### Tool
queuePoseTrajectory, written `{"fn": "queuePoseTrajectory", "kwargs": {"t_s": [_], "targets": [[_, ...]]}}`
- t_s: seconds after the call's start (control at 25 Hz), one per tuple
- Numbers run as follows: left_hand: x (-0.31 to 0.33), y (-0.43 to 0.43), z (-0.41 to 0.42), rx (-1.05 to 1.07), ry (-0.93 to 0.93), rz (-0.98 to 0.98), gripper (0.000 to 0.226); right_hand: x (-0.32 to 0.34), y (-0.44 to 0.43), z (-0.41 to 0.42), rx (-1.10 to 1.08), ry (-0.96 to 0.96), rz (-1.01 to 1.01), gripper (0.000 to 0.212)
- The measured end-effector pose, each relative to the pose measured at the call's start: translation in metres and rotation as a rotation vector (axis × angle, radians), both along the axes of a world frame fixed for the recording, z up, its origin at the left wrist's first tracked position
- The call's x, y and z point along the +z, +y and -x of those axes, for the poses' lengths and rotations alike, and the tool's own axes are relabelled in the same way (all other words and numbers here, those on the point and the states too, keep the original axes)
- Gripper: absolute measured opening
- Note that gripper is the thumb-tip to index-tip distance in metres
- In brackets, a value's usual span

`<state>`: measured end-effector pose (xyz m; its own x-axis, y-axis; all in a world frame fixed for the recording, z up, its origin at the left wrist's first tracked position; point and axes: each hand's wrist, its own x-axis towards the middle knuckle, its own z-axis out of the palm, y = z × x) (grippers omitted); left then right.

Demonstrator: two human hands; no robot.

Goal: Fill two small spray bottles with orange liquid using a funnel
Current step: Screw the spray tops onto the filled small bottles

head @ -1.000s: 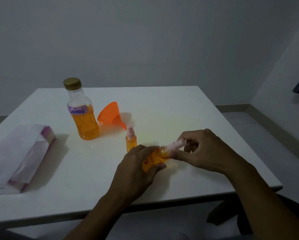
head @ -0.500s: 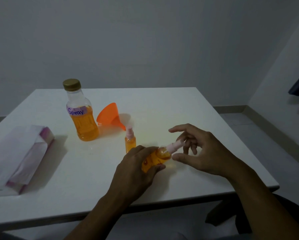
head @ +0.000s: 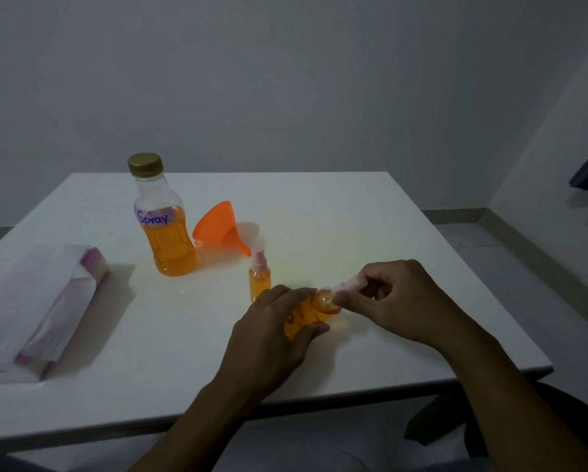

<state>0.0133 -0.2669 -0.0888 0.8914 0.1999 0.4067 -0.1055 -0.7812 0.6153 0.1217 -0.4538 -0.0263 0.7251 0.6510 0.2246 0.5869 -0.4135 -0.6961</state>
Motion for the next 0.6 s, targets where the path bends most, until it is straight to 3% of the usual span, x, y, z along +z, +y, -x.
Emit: {"fn": "queuePoseTrajectory", "kwargs": {"t_s": [0.12,0.24,0.36,0.48,0.6], "targets": [[0.0006,0.0,0.0001,0.0,-0.006,0.0,0.048,0.0018,-0.0044,0.0002,0.078,0.015,-0.022,0.06],[0.0022,0.001,0.0003,-0.007,-0.016,-0.008,0.048,-0.0008,-0.0026,-0.0005,0.095,0.0,-0.084,0.045],[0.0019,0.0021,0.0005,-0.014,-0.018,-0.008,0.047,-0.0031,0.0034,-0.0008,-0.003,-0.016,-0.037,0.052],[0.0027,0.0022,0.0007,-0.011,-0.014,-0.003,0.047,-0.0032,0.0002,-0.0022,0.052,0.005,-0.054,0.056],[0.0033,0.0021,0.0003,-0.016,-0.024,-0.012,0.048,-0.0038,-0.0008,-0.0024,0.111,-0.015,-0.092,0.037]]}}
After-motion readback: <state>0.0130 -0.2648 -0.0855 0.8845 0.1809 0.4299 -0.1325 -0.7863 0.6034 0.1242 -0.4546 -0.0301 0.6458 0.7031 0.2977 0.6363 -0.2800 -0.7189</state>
